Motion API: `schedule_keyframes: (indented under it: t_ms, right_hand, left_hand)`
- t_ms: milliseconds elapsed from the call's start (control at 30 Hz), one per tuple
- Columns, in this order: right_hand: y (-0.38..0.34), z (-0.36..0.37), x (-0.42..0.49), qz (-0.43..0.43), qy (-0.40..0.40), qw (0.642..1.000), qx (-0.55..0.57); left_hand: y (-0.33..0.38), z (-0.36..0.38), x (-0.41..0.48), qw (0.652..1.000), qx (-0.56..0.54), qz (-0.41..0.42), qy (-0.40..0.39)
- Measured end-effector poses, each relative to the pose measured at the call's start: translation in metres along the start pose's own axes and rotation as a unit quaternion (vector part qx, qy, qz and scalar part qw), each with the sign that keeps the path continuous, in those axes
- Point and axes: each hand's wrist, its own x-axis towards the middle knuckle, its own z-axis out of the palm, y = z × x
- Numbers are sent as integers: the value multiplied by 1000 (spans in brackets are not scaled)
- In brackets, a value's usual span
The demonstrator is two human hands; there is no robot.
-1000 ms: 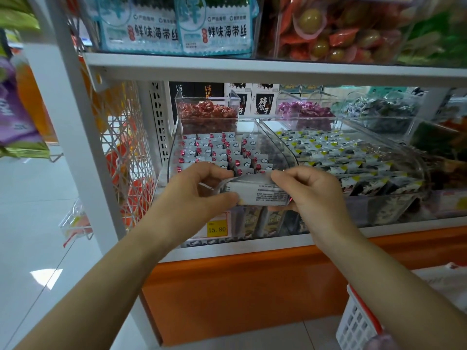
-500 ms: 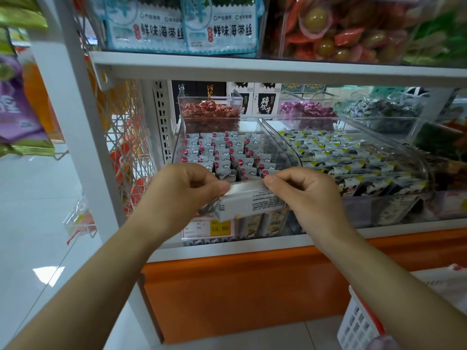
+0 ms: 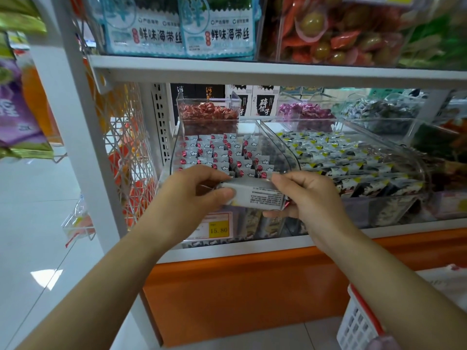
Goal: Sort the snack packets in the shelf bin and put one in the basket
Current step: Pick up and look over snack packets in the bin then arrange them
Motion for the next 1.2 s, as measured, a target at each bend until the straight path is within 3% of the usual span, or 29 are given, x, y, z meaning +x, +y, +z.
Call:
schedule_keyframes:
  t_ms: [200,333,433,500,567,633,767,933,1067,1200]
  right_hand:
    - [6,4,0,-10,-41,996,80]
    - [6,10,1,-54,-47,997,3]
    - [0,14,10,-62,-15,998,18]
    - [-7,16,24,-76,19,997,26]
    - [-11,20,42,-88,59,994,1]
    - [-12,29,66,-90,87,991,-43]
    - [-10,48,108,-100,82,982,-136]
    - [-4,66,148,-162,14,928,-336]
    - [-2,81,161,-171,-89,885,-423]
    - [10,96,163,-145,-208,804,-538]
  left_hand:
    - [-2,3,2,996,48,16,68]
    - [0,2,5,993,48,-1,104]
    - [2,2,10,993,43,-4,110]
    - [-1,-2,16,975,161,34,147]
    - [-8,-10,22,931,315,64,172]
    - [-17,-16,28,894,417,73,144]
    - [-37,-16,35,886,458,26,61]
    - [-45,-13,38,904,422,38,56]
    - [-48,-11,37,911,407,42,54]
    - [-50,-11,38,916,393,48,58]
